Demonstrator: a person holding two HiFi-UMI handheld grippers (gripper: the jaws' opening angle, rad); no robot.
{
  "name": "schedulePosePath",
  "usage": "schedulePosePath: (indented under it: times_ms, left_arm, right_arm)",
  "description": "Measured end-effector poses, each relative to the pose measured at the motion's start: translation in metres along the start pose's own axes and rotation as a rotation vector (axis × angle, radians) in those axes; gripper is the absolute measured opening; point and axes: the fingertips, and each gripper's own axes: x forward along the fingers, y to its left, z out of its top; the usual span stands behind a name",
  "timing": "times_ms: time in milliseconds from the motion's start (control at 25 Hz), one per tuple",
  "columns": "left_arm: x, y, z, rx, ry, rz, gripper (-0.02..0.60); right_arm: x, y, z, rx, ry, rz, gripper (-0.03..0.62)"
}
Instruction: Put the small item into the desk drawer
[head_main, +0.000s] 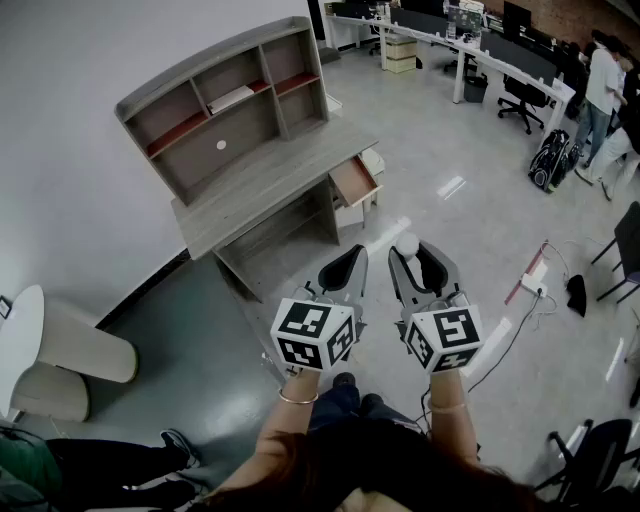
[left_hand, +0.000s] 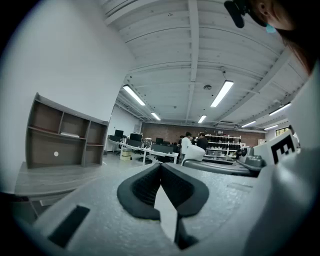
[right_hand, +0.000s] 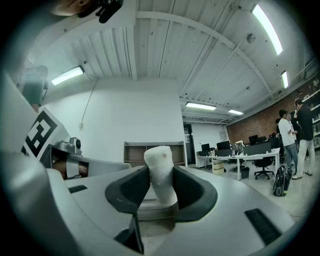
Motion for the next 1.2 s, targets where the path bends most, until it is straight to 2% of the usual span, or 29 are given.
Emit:
schedulePosePath:
  times_ms: [280, 520, 1200]
  left_arm:
    - [0.006, 0.0, 0.003, 0.008, -0.006, -0.021, 0.015]
    - [0.014, 0.01, 0.005, 0.018, -0.004, -0.048, 0.015]
    - [0.04, 0.098, 0.011, 0.031, 0.002, -0.111, 0.015]
  right_arm:
    - [0.005, -0.004, -0.001, 0.01, -0.007, -0.009, 0.137]
    - [0.022, -0.001, -0.004, -0.025, 0.0, -0.025, 0.136]
    - [0.113, 0.017, -0.008, -0.048, 0.001, -0.084, 0.138]
